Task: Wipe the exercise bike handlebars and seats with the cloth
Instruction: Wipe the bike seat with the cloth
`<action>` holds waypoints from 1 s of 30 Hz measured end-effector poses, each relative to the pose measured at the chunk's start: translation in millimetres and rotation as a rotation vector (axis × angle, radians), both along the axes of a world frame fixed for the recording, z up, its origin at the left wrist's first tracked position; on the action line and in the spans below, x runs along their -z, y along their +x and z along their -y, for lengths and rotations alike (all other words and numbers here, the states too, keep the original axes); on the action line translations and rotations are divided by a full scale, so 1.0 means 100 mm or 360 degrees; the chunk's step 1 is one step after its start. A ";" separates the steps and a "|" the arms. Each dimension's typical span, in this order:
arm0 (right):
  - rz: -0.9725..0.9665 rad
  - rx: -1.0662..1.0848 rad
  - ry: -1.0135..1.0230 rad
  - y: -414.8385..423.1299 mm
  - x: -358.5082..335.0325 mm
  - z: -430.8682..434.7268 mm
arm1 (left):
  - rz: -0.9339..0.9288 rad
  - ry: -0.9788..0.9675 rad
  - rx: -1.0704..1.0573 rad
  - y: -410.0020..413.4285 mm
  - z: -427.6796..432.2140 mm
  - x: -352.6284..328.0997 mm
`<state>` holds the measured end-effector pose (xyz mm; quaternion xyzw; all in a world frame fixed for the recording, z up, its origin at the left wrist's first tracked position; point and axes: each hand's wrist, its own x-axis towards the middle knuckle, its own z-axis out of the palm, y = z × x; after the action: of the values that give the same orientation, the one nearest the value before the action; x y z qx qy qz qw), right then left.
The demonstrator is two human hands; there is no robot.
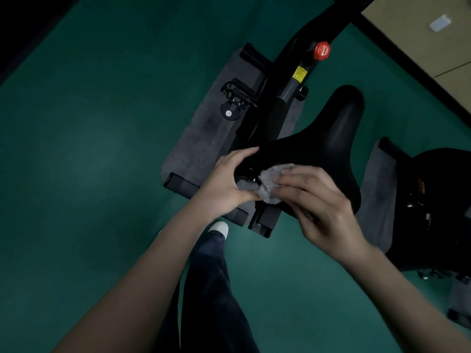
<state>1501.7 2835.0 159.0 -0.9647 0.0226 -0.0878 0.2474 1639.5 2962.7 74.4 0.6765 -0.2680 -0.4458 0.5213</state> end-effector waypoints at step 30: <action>0.1506 0.2588 0.0520 0.32 0.52 -0.83 | 0.0251 -0.0059 0.0082 0.08 0.07 0.00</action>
<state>1534.0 2917.8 107.1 -0.4716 0.5956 -0.6098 0.2257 1647.0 2955.5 74.1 0.6927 -0.3338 -0.3994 0.4992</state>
